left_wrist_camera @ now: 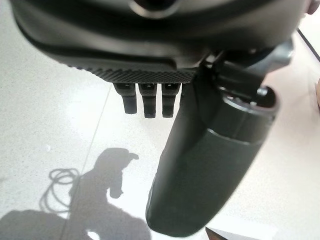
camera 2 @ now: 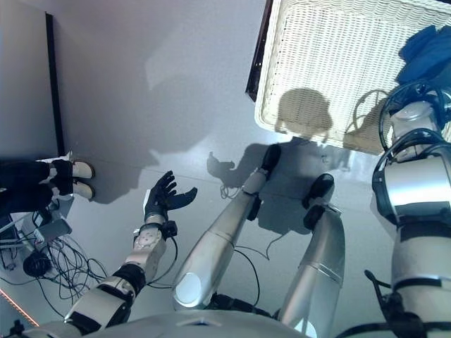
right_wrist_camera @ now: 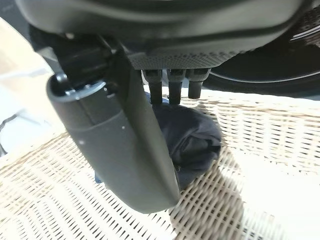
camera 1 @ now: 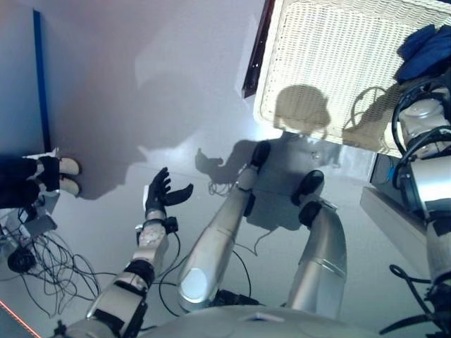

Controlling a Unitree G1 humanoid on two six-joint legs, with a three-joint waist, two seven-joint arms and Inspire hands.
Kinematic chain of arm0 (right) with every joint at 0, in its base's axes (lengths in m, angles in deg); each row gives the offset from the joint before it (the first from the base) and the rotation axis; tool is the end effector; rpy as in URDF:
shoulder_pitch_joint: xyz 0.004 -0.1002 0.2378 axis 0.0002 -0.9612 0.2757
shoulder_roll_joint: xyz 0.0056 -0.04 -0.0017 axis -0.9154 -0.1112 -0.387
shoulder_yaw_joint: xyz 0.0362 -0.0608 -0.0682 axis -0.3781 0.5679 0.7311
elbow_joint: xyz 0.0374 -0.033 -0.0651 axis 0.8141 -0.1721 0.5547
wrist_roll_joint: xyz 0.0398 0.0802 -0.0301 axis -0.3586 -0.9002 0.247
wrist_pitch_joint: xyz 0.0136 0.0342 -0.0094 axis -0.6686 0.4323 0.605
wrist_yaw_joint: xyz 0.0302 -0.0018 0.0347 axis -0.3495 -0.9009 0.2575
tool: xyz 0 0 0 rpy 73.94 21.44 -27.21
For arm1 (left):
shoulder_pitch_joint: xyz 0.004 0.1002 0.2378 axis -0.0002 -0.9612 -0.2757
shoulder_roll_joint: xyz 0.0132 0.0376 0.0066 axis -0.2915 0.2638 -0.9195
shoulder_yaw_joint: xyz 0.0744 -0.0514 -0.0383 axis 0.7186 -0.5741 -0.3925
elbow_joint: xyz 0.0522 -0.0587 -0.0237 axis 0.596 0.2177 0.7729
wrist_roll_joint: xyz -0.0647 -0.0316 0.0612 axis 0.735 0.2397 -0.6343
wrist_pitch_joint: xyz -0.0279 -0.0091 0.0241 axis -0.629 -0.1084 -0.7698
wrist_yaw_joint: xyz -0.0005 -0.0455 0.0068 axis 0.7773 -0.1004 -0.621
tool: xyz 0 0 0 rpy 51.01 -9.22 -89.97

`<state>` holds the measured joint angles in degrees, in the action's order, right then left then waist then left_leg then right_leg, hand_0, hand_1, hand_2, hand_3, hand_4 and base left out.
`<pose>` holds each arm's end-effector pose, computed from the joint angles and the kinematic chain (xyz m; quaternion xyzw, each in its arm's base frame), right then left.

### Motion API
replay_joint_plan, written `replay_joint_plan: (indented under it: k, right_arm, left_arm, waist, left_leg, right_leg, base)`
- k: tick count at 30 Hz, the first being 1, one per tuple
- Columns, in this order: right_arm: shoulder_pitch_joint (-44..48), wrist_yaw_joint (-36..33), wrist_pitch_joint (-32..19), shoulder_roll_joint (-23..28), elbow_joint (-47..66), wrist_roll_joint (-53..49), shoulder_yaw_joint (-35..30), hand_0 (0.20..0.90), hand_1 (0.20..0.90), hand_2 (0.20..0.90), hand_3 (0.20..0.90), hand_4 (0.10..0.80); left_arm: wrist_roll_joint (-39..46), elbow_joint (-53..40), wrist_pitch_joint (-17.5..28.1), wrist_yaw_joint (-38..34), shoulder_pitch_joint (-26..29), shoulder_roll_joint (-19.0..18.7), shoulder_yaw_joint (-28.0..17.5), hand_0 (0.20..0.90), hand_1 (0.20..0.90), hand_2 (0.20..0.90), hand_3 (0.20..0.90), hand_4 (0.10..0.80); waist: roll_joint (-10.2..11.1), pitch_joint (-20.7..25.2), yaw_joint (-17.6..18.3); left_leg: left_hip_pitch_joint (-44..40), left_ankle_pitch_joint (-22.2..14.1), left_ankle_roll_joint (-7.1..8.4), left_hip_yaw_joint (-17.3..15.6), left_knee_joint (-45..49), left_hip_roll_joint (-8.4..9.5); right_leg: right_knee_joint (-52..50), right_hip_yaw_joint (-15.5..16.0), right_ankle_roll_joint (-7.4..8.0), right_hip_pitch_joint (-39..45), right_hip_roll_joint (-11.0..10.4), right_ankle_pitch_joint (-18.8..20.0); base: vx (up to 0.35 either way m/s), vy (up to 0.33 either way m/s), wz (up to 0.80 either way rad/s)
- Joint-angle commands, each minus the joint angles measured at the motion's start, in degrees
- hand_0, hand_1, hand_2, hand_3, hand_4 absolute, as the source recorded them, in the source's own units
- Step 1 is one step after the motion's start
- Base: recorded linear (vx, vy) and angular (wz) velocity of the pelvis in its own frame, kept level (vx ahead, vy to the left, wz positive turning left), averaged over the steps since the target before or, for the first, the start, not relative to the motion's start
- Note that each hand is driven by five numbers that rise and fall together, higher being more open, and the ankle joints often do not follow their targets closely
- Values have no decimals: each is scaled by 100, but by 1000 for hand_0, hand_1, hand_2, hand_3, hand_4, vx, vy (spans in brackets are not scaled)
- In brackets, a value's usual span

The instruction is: Pick up the clothes and place them into the washing machine

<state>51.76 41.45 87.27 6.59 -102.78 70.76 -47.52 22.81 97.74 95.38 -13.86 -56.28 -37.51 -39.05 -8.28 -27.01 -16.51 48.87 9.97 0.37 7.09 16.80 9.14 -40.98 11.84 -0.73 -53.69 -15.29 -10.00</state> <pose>0.3231 -0.3186 0.2180 -0.3481 0.0322 -0.4665 0.8125 0.2079 0.1806 -0.0381 -0.0223 0.1626 0.1442 0.9758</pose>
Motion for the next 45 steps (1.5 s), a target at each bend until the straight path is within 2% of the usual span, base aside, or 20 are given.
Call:
replay_joint_plan:
  k: [1, 2, 3, 12, 21, 25, 31, 32, 33, 34, 38, 42, 45]
  right_arm:
    - [217, -12, -207, 637, 6, 88, 580, 564, 564, 564, 564, 576]
    - [215, 31, -232, 624, 15, 62, 570, 564, 564, 564, 564, 576]
    - [204, 35, -247, 619, 24, 41, 556, 300, 300, 300, 300, 400]
    - [139, 100, -353, 598, 3, -231, 332, 300, 300, 300, 300, 400]
    - [-308, 141, -413, 712, -22, -383, -43, 300, 300, 300, 300, 400]
    - [-503, 113, -600, 447, 283, -663, -246, 300, 300, 300, 300, 400]
    - [-848, 201, -1304, -123, 965, -2221, -1098, 300, 300, 300, 300, 400]
    - [-1150, 317, -1700, -520, 1316, -3133, -1651, 300, 300, 300, 300, 400]
    - [-1198, 317, -1701, -529, 1338, -3137, -1675, 300, 300, 300, 300, 400]
    - [-1275, 495, -1980, -748, 1486, -3794, -1967, 300, 300, 300, 300, 400]
    - [-1522, 864, -2640, -1430, 1978, -5653, -2894, 300, 300, 300, 300, 400]
    - [-1787, 1154, -2932, -1866, 2349, -6294, -3309, 300, 300, 300, 300, 400]
    - [-2045, 1438, -3239, -2147, 2810, -6608, -3653, 300, 300, 300, 300, 400]
  left_arm:
    - [137, 432, 174, -93, -228, -181, -158, 900, 900, 900, 900, 800]
    - [133, 455, 181, -73, -223, -189, -172, 900, 900, 900, 900, 800]
    - [139, 466, 169, -57, -215, -208, -194, 900, 900, 900, 900, 800]
    - [125, 547, 156, 29, -218, -269, -267, 900, 900, 900, 900, 800]
    - [-73, 512, 181, 121, -325, -303, -292, 900, 900, 900, 900, 800]
    - [-76, 612, 204, 111, -353, -305, -341, 900, 900, 900, 900, 800]
    - [25, 783, 248, 120, -437, -364, -412, 900, 900, 900, 900, 800]
    - [49, 825, 273, 104, -428, -325, -409, 900, 900, 900, 900, 800]
    - [51, 829, 273, 105, -444, -340, -395, 900, 900, 900, 900, 800]
    - [76, 888, 264, 120, -428, -293, -385, 900, 900, 900, 900, 800]
    - [298, 1032, 286, 215, -439, -175, -283, 900, 900, 900, 900, 800]
    - [485, 1103, 292, 364, -626, -84, -259, 900, 900, 900, 900, 800]
    - [615, 1130, 321, 544, -888, 87, -211, 900, 900, 900, 900, 800]
  waist:
    - [-355, 310, -141]
    - [-341, 312, -149]
    - [-331, 308, -150]
    - [-298, 317, -138]
    - [-394, 361, -197]
    - [-319, 391, -126]
    - [-280, 480, 64]
    - [-328, 457, 152]
    - [-277, 477, 148]
    - [-319, 486, 192]
    - [-347, 546, 336]
    - [-381, 656, 425]
    - [-496, 791, 492]
  left_leg:
    - [5, -820, 54, 67, 373, 73]
    - [-13, -816, 58, 87, 356, 73]
    - [-23, -808, 65, 90, 359, 75]
    - [-68, -825, 99, 127, 377, 116]
    - [-135, -844, 116, 148, 460, 142]
    - [-390, -838, 119, 73, 330, 72]
    - [-887, -828, 121, -109, 22, -37]
    - [-963, -681, 95, -215, -66, -100]
    - [-1059, -840, 115, -195, -62, -80]
    - [-1133, -676, 84, -279, -167, -151]
    - [-1495, -681, 51, -424, -468, -212]
    - [-1812, -609, 24, -494, -801, -228]
    - [-2079, -580, -28, -578, -1058, -239]
  right_leg:
    - [119, 12, 225, 566, 203, -259]
    - [131, 23, 222, 586, 209, -273]
    - [122, 23, 213, 594, 216, -279]
    - [73, 40, 138, 690, 241, -390]
    - [33, 22, 110, 792, 236, -417]
    - [311, -49, 118, 1039, 345, -302]
    - [993, -209, 178, 1589, 519, -24]
    - [1271, -220, 183, 1696, 574, 209]
    - [1282, -288, 218, 1790, 577, 68]
    - [1512, -306, 209, 1846, 637, 313]
    - [1997, -542, 288, 2139, 726, 531]
    - [2485, -701, 347, 2438, 776, 742]
    - [2922, -853, 420, 2698, 781, 938]
  base:
    - [34, -33, 1]
    - [43, -36, 2]
    - [37, -23, 5]
    - [5, -2, 1]
    - [-4, -6, 3]
    - [5, 3, -1]
    - [-3, 36, -25]
    - [10, 67, -24]
    - [-91, 104, -32]
    - [4, 48, -49]
    - [-6, 65, -51]
    - [46, 68, -32]
    - [56, 80, -30]
